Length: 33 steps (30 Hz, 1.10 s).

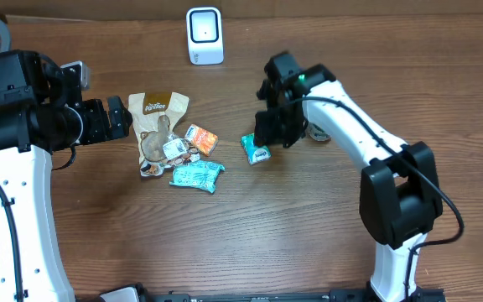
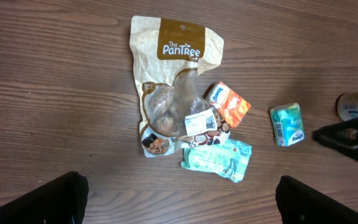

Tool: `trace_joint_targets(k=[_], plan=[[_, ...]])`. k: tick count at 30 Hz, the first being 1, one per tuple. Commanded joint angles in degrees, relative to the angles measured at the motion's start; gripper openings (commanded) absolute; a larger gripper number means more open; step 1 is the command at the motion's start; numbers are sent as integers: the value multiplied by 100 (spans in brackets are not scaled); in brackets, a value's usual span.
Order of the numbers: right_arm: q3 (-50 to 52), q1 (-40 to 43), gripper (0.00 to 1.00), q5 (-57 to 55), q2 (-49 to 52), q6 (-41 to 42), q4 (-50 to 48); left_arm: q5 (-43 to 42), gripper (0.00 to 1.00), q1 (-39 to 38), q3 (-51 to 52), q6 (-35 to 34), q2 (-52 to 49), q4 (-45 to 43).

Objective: Scan the item barcode

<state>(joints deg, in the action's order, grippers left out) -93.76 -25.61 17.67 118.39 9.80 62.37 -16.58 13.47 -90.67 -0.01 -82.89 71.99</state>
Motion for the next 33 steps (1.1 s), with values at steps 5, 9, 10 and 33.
trace_joint_targets(k=[5,9,10,33], plan=[[501,216,36,46,81,219,-505,-85,99,-33,-24,-39,2,-4],[581,315,36,66,81,219,-557,-85,100,-33,-24,-39,2,-4],[616,319,36,103,81,219,-610,-85,99,-33,-24,-39,2,-4],[1672,319,4,1169,116,1268,-2076,-85,100,-33,-24,-39,2,-4]])
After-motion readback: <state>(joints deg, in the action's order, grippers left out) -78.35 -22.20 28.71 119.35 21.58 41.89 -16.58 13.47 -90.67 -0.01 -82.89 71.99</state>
